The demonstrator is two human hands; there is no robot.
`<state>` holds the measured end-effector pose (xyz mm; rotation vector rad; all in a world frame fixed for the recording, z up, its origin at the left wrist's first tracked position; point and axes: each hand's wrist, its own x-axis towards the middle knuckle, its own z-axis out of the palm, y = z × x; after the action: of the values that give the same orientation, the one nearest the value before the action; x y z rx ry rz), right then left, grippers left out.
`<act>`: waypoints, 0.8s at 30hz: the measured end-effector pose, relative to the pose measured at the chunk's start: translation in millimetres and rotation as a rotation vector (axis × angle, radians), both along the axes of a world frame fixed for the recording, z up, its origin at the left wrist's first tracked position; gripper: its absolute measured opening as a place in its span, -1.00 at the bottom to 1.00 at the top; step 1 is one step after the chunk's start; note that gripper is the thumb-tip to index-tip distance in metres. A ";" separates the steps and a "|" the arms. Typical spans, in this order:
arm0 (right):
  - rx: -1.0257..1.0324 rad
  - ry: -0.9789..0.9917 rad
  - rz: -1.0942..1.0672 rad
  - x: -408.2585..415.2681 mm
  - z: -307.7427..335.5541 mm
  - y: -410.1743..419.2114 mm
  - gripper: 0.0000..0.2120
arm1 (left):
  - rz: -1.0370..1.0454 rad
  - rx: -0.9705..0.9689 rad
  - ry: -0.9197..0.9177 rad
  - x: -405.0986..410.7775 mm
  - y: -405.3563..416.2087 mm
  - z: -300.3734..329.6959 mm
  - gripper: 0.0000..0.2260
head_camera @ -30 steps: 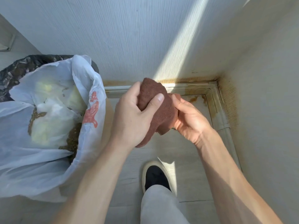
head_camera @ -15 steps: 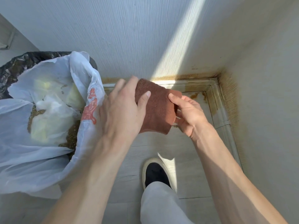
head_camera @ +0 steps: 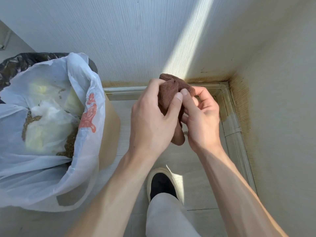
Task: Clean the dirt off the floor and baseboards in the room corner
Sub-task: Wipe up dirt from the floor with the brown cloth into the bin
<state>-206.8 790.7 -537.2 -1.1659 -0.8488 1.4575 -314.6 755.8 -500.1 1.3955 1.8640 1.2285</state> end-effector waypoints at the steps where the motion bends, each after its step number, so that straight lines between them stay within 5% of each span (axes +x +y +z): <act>1: 0.025 -0.030 -0.002 0.4 0.4 -1.1 -0.91 | -0.005 0.002 0.008 2.0 -0.1 0.9 -0.87; 7: -0.081 0.079 0.004 3.7 2.1 4.2 -0.90 | -0.216 -0.060 -0.055 1.5 -1.0 1.2 -0.81; 12: -0.213 0.299 0.189 14.5 -3.6 1.7 -0.28 | -0.457 -0.287 -0.155 -9.5 7.3 -9.7 -0.51; 14: -0.197 0.250 0.141 15.4 -6.6 -0.9 -0.49 | -0.433 -0.290 -0.281 -13.5 10.0 -15.3 -0.51; 17: -0.230 0.142 0.039 18.6 -13.1 0.2 -0.87 | -0.070 -0.164 -0.389 -23.8 11.8 -25.0 -0.61; 20: -0.303 0.156 0.028 21.8 -12.5 4.8 -0.83 | 0.083 -0.187 -0.398 -28.1 17.3 -41.3 -0.83; 24: -0.444 0.283 0.056 22.9 -11.5 7.8 -0.60 | -0.194 -0.468 -0.512 -19.3 16.5 -59.8 -0.55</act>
<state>-183.9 798.5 -548.6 -1.2198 -0.3722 1.8654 -333.9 772.3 -560.0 0.8795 1.4874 0.8703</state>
